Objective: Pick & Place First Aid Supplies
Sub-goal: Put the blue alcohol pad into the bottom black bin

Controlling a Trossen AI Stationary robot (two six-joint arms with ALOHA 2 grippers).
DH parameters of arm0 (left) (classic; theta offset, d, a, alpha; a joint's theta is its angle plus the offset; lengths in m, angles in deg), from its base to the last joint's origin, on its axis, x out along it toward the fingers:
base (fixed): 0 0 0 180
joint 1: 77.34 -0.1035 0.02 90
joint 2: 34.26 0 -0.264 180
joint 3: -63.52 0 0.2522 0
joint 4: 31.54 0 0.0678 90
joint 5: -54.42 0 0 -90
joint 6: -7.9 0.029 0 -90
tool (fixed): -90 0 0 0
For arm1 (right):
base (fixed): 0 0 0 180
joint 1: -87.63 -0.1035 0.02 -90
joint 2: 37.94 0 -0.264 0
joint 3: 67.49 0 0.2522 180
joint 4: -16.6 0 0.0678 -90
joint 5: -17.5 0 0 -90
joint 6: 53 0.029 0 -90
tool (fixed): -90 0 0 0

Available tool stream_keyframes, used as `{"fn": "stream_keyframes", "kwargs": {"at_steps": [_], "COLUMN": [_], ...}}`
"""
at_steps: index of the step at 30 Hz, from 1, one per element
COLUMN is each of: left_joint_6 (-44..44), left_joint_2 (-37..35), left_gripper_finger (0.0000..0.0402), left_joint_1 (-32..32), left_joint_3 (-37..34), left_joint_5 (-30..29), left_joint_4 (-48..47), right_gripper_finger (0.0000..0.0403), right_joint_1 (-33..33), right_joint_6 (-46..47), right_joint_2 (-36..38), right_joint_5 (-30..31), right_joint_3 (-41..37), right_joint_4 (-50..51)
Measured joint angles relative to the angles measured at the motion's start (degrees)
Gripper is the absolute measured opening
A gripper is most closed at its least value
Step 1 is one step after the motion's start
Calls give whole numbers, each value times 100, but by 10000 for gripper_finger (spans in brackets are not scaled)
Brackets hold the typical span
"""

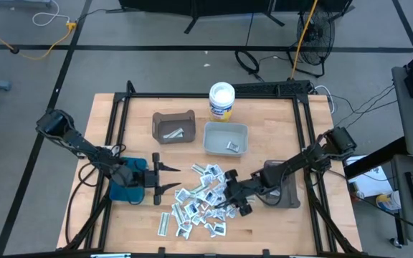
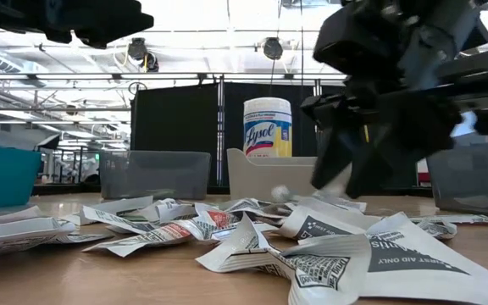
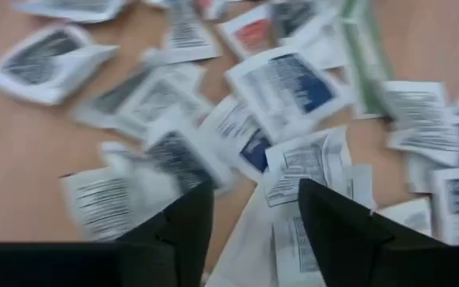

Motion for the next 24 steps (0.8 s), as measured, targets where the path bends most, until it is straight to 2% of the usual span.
{"fn": "stream_keyframes", "kwargs": {"at_steps": [6,15,24], "left_joint_6": [-13,-162,-166], "left_joint_2": [0,0,0], "left_gripper_finger": [214,214,214], "left_joint_1": [0,0,0], "left_joint_3": [0,0,0], "left_joint_5": [2,56,56], "left_joint_4": [0,-153,-162], "right_gripper_finger": [211,197,187], "right_joint_1": [-2,63,165], "right_joint_6": [-128,-146,5], "right_joint_2": [-14,-93,-89], "right_joint_5": [68,472,488], "right_joint_3": [0,-2,-2], "right_joint_4": [-99,-94,136]}}
